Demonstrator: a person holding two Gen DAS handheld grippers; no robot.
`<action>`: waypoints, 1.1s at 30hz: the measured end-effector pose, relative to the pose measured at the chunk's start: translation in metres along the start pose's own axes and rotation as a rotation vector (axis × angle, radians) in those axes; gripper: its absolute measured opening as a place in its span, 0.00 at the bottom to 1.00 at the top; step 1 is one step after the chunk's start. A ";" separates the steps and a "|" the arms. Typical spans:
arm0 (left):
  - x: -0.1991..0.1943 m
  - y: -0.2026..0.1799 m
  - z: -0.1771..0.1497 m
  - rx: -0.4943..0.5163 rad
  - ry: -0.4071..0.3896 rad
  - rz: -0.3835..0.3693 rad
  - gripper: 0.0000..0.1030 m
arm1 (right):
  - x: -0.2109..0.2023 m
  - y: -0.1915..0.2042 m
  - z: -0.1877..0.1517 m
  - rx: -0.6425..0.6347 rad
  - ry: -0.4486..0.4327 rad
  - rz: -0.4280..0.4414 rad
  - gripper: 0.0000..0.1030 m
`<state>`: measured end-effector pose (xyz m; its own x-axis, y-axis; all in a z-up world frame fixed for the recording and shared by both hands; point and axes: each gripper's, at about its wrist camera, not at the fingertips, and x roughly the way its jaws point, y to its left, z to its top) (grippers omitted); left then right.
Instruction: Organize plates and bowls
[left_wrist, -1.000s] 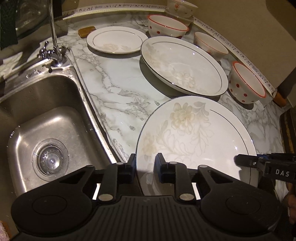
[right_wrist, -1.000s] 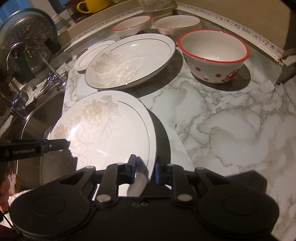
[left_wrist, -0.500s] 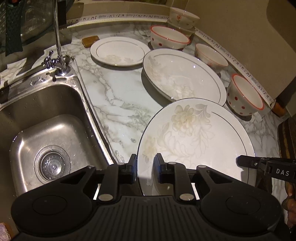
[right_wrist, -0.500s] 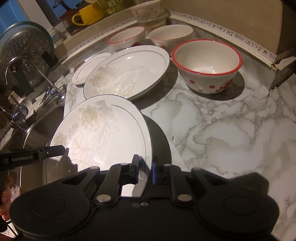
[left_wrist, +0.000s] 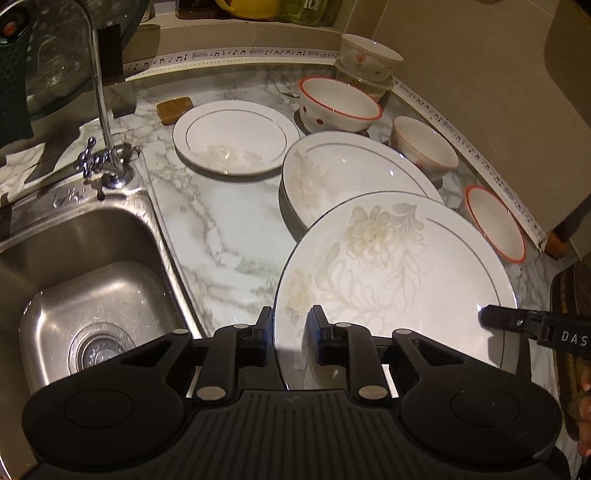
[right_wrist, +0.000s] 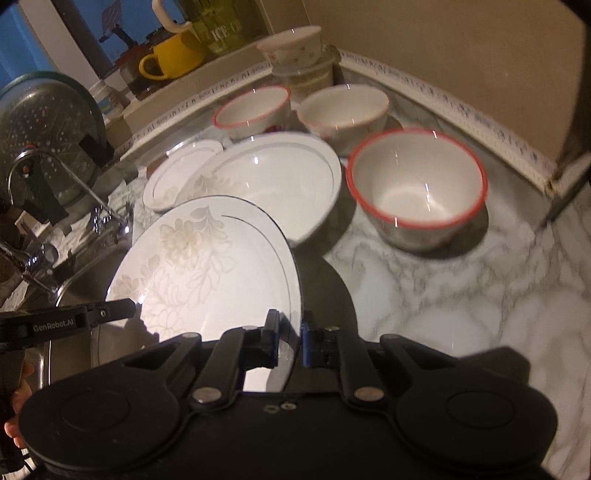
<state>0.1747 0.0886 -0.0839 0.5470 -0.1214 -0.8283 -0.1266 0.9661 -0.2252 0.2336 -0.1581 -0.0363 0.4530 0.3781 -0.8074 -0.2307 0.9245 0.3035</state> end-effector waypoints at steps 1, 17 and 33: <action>0.001 0.000 0.005 -0.003 0.000 0.002 0.19 | 0.000 0.001 0.005 -0.005 -0.005 -0.002 0.12; 0.045 -0.001 0.079 -0.037 0.028 0.048 0.19 | 0.039 -0.002 0.077 -0.014 -0.007 0.001 0.11; 0.089 -0.013 0.115 0.011 0.086 0.119 0.19 | 0.079 -0.024 0.109 0.040 0.051 0.000 0.12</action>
<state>0.3200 0.0912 -0.0960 0.4557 -0.0249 -0.8898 -0.1771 0.9771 -0.1180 0.3689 -0.1448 -0.0517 0.4081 0.3757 -0.8321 -0.1956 0.9262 0.3223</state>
